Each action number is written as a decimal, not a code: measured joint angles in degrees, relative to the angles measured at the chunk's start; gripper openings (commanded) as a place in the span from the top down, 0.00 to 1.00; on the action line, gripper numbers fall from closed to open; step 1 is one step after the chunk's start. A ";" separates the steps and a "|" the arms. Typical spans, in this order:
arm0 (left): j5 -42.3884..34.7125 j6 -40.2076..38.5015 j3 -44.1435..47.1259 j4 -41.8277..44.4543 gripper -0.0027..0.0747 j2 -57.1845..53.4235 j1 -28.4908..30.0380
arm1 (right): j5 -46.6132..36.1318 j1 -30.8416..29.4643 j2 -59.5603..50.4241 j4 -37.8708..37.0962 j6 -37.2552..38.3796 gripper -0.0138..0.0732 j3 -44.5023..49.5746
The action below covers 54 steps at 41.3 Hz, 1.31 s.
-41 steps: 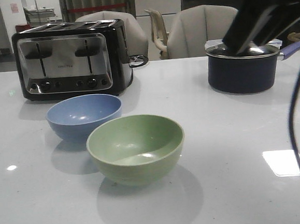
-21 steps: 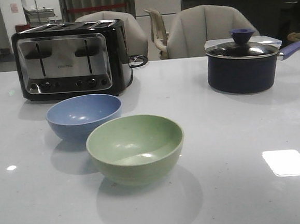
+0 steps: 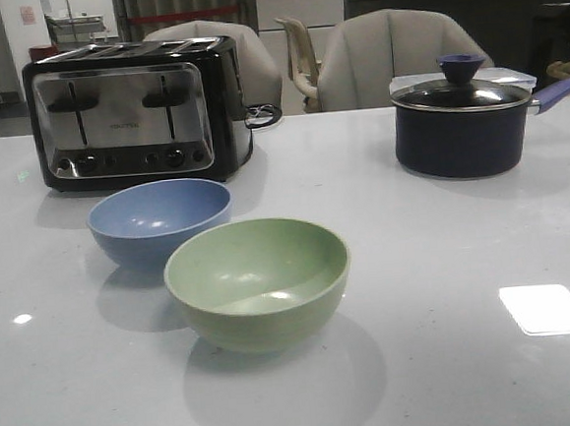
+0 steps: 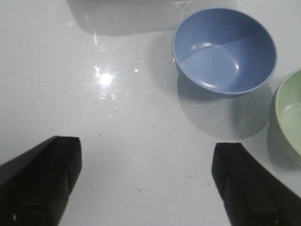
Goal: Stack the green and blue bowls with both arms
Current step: 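Lower the left gripper onto the rim of the blue bowl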
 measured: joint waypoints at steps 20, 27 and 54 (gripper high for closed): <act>0.00 0.00 -19.28 -3.36 0.17 29.41 -1.26 | 0.00 0.00 0.11 0.00 0.00 0.41 0.00; 0.00 0.00 -24.55 -4.31 0.17 36.91 -1.37 | 0.00 0.00 0.11 0.00 -0.09 0.41 0.00; -1.45 0.00 -32.20 -4.57 0.59 49.19 -3.19 | 0.00 0.00 0.11 0.00 -0.09 0.41 0.00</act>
